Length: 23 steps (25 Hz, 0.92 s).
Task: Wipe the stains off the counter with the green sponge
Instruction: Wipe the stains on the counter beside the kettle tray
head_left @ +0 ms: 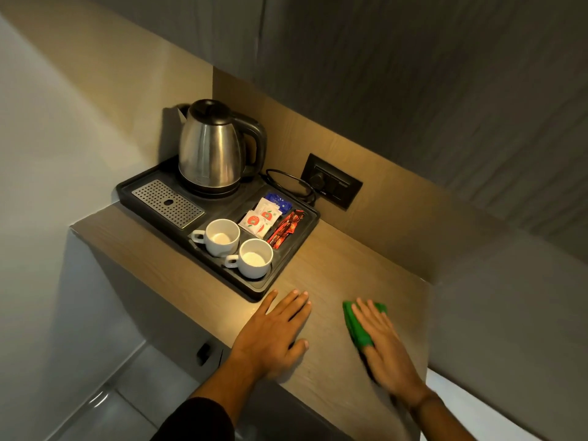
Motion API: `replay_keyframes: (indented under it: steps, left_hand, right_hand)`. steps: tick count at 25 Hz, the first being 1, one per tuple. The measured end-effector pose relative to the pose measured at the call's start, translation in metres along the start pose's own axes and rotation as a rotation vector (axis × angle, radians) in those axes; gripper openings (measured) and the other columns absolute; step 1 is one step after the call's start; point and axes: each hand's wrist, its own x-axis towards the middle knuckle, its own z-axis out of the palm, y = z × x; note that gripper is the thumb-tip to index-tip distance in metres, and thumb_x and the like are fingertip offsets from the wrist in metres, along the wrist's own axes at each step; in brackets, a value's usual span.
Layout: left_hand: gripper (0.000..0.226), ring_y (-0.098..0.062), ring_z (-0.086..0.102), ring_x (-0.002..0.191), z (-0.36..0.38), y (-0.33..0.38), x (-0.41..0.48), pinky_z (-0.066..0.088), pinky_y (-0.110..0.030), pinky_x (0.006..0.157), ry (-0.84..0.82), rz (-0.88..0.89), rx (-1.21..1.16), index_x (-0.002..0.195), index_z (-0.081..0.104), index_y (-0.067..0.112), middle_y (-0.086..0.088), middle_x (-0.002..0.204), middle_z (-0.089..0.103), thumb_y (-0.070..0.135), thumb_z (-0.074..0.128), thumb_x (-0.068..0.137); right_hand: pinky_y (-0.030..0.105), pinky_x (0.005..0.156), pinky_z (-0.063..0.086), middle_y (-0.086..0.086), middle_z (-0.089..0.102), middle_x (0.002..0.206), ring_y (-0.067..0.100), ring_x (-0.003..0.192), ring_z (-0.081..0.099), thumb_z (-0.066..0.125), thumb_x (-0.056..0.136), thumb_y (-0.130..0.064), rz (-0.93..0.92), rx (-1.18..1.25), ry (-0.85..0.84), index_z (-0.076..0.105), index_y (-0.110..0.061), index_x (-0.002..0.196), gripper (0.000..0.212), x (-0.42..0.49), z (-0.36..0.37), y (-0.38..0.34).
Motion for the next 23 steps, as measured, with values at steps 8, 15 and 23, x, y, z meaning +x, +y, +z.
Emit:
replay_keyframes:
  steps: [8, 15, 23]
  left_hand:
    - [0.073, -0.015, -0.004, 0.159, 0.002, -0.001, -0.001, 0.001, -0.052, 0.128, 0.005, 0.002, 0.034, 0.165, 0.012, 0.021, -0.001, 0.175, 0.010, 0.058, 0.030, 0.104]
    - [0.073, -0.020, -0.001, 0.159, 0.000, -0.002, -0.002, 0.005, -0.054, 0.128, -0.009, 0.022, 0.068, 0.165, 0.012, 0.019, -0.003, 0.175, 0.009, 0.058, 0.028, 0.105]
    - [0.074, -0.022, -0.002, 0.159, 0.003, -0.005, -0.003, 0.001, -0.055, 0.128, -0.030, 0.028, 0.072, 0.165, 0.011, 0.018, -0.004, 0.175, 0.007, 0.059, 0.027, 0.105]
  right_hand:
    - [0.051, 0.127, 0.004, -0.018, 0.000, 0.173, 0.010, 0.160, -0.005, 0.043, 0.097, -0.023, 0.003, -0.016, -0.037, 0.007, -0.042, 0.162, 0.077, -0.070, 0.032, -0.058]
    - [0.047, 0.131, -0.003, -0.009, 0.002, 0.172, 0.015, 0.160, -0.006, 0.047, 0.098, -0.002, 0.317, 0.054, 0.104, 0.012, -0.032, 0.162, 0.079, -0.010, 0.019, -0.103]
    - [0.053, 0.131, 0.007, -0.010, 0.008, 0.171, 0.018, 0.161, 0.005, 0.050, 0.095, 0.001, 0.442, -0.002, 0.227, 0.019, -0.031, 0.161, 0.079, -0.098, 0.023, -0.071]
